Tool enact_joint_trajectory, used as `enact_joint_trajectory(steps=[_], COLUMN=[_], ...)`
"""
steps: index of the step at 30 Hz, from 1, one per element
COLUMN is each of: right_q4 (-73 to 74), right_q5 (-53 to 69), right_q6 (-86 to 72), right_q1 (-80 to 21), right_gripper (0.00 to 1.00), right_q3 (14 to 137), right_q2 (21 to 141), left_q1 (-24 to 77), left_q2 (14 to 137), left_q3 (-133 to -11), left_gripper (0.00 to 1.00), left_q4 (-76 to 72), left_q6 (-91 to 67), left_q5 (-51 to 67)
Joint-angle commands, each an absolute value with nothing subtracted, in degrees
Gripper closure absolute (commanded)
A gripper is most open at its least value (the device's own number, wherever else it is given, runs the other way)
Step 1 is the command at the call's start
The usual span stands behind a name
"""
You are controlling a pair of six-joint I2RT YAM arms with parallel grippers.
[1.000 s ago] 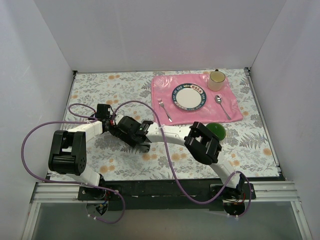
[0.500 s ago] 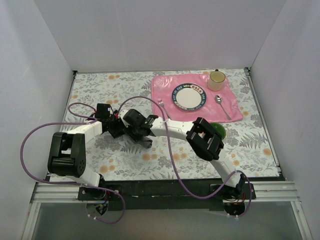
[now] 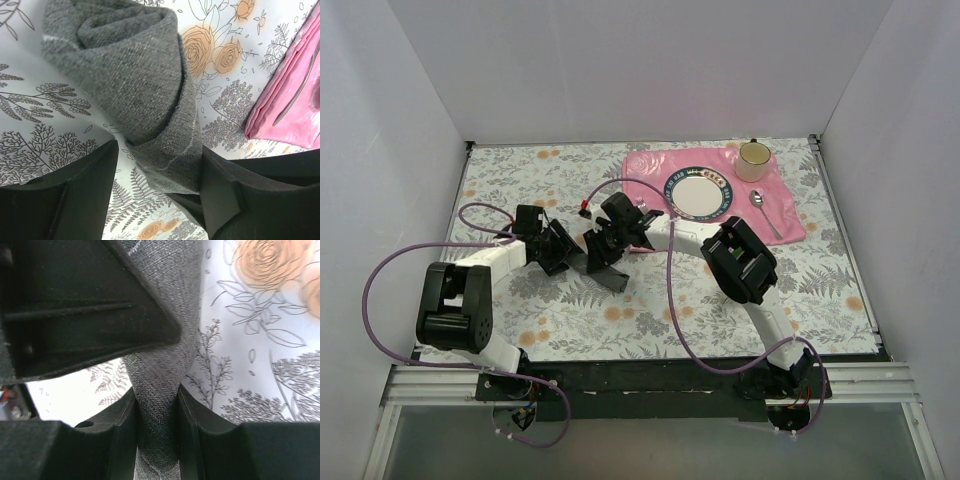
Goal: Fold the napkin, place the utensils inside, and roll it up
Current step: Roll the napkin with the utensil
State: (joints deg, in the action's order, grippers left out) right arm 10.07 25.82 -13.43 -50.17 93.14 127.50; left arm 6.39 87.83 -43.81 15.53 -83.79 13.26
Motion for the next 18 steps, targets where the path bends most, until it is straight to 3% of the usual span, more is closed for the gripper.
enact_joint_trajectory(steps=[1, 11, 14, 18], right_q4=[4.4, -4.0, -3.2, 3.3], right_q5=[34.9, 42.5, 41.6, 34.7], right_q6=[-17.4, -24.4, -24.1, -18.9], right_q1=[-49.2, -46.8, -46.9, -47.5], right_gripper=[0.62, 0.61, 0.55, 0.39], right_q3=[92.8, 89.5, 89.2, 90.3], right_q2=[128.2, 129.5, 129.4, 127.5], left_q1=[8.1, 8.2, 8.2, 8.2], left_q2=[90.3, 91.1, 91.1, 91.4], left_q3=[-45.1, -43.7, -42.7, -42.0], left_gripper=[0.40, 0.50, 0.55, 0.61], left_q4=[19.0, 18.3, 17.8, 17.2], left_q6=[-83.4, -82.4, -82.3, -82.2], left_q5=[11.3, 7.1, 6.9, 7.2])
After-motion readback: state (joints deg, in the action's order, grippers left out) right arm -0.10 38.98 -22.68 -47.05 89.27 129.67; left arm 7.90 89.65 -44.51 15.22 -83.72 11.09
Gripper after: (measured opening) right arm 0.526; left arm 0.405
